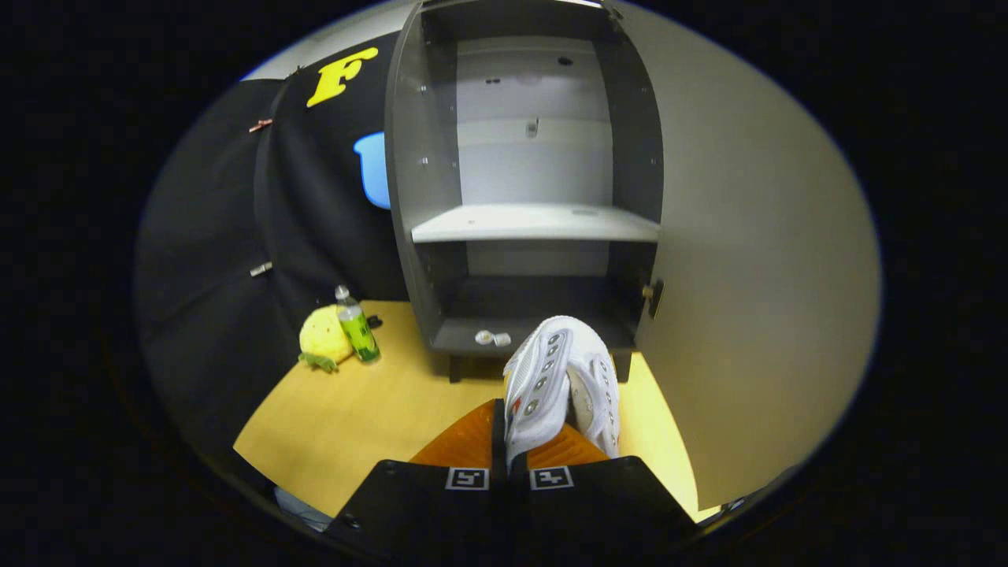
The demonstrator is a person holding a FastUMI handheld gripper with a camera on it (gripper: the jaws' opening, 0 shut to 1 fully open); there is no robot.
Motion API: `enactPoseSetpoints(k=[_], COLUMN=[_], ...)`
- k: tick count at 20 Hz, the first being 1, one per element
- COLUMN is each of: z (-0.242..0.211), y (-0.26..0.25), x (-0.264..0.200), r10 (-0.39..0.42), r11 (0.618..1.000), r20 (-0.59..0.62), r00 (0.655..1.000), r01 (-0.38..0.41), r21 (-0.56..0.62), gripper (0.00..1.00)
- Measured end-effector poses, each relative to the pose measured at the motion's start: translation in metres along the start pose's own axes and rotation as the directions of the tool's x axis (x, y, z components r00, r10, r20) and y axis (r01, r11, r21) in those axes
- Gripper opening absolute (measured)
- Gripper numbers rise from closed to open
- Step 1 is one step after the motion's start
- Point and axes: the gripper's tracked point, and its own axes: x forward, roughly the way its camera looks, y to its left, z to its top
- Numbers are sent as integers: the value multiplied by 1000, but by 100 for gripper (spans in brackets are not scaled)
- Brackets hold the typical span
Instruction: Open the shoe cabinet door, grab the shoes and put them into the shoe cabinet, then close the shoe cabinet door.
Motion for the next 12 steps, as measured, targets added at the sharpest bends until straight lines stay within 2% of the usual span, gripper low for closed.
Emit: enactPoseSetpoints(k=[5, 12], z=[73, 151], y=[14, 6], x=[6, 46], r10=[19, 9], r11=[999, 1000], r20=[92, 184], r00=[996, 983], r01=[-14, -3], r21=[-49, -31], gripper=[4, 4])
